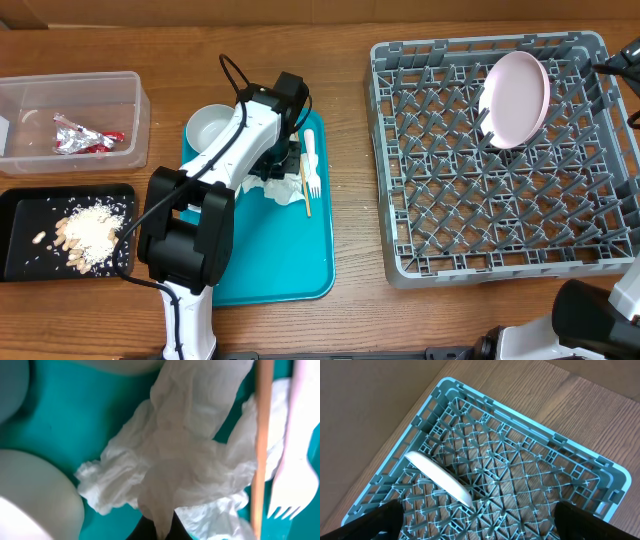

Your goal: Sort waste into correct bins and load items into the dishwasher rack

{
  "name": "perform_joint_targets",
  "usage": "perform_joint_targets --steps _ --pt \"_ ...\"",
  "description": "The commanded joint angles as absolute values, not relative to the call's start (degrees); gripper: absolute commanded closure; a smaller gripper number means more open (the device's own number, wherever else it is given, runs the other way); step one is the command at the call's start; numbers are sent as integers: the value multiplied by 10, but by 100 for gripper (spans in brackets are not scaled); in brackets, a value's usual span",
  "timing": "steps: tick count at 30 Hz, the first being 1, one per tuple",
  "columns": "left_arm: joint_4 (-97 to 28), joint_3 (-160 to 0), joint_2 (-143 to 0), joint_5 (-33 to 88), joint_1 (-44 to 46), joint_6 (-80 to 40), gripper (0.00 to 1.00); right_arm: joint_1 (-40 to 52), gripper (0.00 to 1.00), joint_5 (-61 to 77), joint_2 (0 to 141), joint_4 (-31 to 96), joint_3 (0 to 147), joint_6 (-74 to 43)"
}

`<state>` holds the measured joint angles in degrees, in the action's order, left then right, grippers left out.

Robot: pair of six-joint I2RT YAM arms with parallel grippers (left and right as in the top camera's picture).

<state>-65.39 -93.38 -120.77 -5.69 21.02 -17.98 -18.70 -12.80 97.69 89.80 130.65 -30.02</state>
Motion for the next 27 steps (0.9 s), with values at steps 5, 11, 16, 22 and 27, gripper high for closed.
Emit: perform_joint_targets --steps 5,11,16,22,27 --pt "-689 -971 -1175 -26 210 -185 96 -187 0 -128 979 897 1305 -305" --pt "-696 -984 -1099 -15 210 -184 96 -187 0 -128 979 897 1305 -305" --pt "-700 -984 -1043 -14 207 -189 96 -187 0 -128 979 897 1306 -305" --pt "-707 -984 -994 -15 176 -188 96 -187 0 -128 979 897 1305 -305" --pt "-711 -984 -987 -17 150 -189 96 -187 0 -128 979 897 1305 -305"
